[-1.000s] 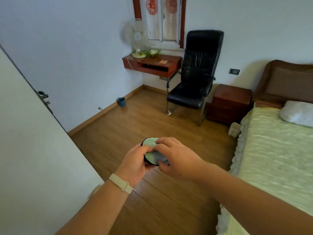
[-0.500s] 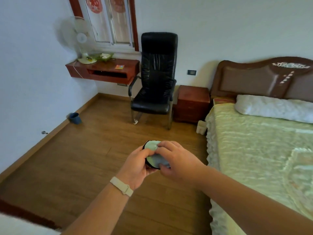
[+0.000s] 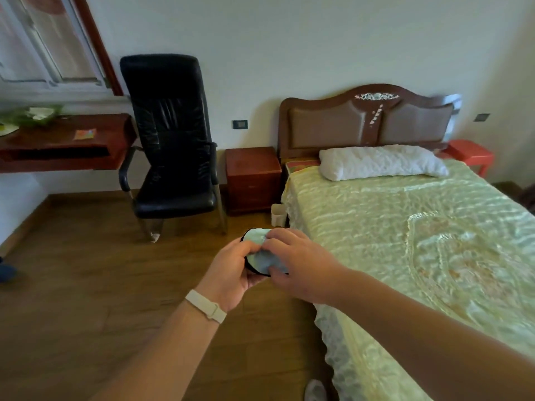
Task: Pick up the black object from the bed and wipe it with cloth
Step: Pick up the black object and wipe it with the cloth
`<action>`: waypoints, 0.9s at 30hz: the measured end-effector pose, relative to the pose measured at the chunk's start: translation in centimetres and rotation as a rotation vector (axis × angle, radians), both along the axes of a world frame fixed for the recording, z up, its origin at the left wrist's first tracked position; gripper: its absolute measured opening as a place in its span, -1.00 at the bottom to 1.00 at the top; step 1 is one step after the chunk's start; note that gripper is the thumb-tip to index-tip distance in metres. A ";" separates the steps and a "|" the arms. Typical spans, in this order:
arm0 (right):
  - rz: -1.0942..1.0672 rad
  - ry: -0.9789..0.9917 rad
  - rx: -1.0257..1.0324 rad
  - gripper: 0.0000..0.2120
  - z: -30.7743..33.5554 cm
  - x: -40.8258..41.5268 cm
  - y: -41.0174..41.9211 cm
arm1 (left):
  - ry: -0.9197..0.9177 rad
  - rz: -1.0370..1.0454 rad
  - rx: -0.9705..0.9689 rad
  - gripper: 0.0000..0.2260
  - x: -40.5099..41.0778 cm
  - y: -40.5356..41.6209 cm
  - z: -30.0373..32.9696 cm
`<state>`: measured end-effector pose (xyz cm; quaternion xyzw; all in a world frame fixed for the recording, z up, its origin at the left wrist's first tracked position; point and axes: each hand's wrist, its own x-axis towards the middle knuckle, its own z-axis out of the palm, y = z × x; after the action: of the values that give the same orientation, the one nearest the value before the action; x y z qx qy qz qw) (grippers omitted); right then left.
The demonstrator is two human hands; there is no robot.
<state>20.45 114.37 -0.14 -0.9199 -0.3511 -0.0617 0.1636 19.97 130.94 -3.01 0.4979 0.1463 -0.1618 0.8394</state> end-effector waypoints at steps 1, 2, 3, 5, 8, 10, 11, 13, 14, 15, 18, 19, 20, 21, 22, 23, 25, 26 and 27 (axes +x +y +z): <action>-0.009 0.004 0.004 -0.60 -0.4 1.1 -0.8 | 0.010 -0.011 0.002 -0.77 1.1 -0.8 -0.1; -0.013 0.012 0.007 -0.60 -0.7 2.3 -1.6 | 0.022 -0.018 0.001 -0.76 2.2 -1.6 -0.3; -0.013 0.022 0.007 -0.60 -1.1 3.6 -2.4 | 0.031 -0.019 0.000 -0.75 3.5 -2.4 -0.4; -0.010 0.035 0.001 -0.60 -1.7 6.5 -3.9 | 0.042 -0.011 0.013 -0.76 6.3 -4.2 -0.4; 0.000 0.043 0.004 -0.61 -1.8 11.5 -7.0 | 0.072 0.018 0.041 -0.79 10.9 -7.6 0.1; 0.010 0.033 0.007 -0.63 -1.5 14.8 -9.4 | 0.081 0.027 0.050 -0.80 14.1 -10.1 0.4; 0.014 0.028 0.006 -0.64 -1.4 16.4 -10.6 | 0.082 0.032 0.055 -0.79 15.6 -11.3 0.7; 0.026 0.014 0.002 -0.64 -0.9 19.5 -12.6 | 0.090 0.057 0.054 -0.77 18.6 -13.6 1.1; 0.034 0.003 0.005 -0.65 -0.7 21.0 -13.4 | 0.097 0.072 0.048 -0.76 19.8 -14.6 1.2; 0.039 -0.004 0.010 -0.66 -0.6 22.2 -14.2 | 0.104 0.079 0.045 -0.75 20.9 -15.5 1.3; 0.033 0.013 0.030 -0.68 -0.8 25.1 -15.7 | 0.108 0.069 0.043 -0.73 23.8 -17.0 1.4; 0.029 0.020 0.041 -0.68 -0.9 26.0 -16.1 | 0.108 0.067 0.050 -0.73 24.8 -17.3 1.4; 0.029 0.025 0.050 -0.68 -1.0 26.8 -16.4 | 0.110 0.070 0.054 -0.74 25.7 -17.6 1.5; 0.034 0.029 0.052 -0.68 -1.1 27.8 -16.7 | 0.114 0.077 0.053 -0.75 26.5 -17.9 1.5; 0.044 0.030 0.048 -0.67 -1.1 28.7 -16.8 | 0.121 0.087 0.041 -0.75 27.1 -18.1 1.5; 0.056 0.030 0.041 -0.67 -1.0 29.7 -16.8 | 0.129 0.096 0.023 -0.74 27.7 -18.2 1.4; 0.074 0.036 0.034 -0.67 -1.0 31.6 -16.5 | 0.134 0.114 -0.002 -0.72 29.0 -17.8 1.3; 0.080 0.038 0.035 -0.67 -1.0 32.5 -16.2 | 0.131 0.120 -0.002 -0.72 29.9 -17.5 1.2; 0.084 0.035 0.040 -0.67 -1.1 33.5 -15.8 | 0.126 0.123 0.004 -0.72 30.8 -17.0 1.2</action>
<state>53.91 98.56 -1.23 -0.9019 -0.3850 -0.0455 0.1905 50.80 113.97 -1.80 0.4786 0.2294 -0.1408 0.8358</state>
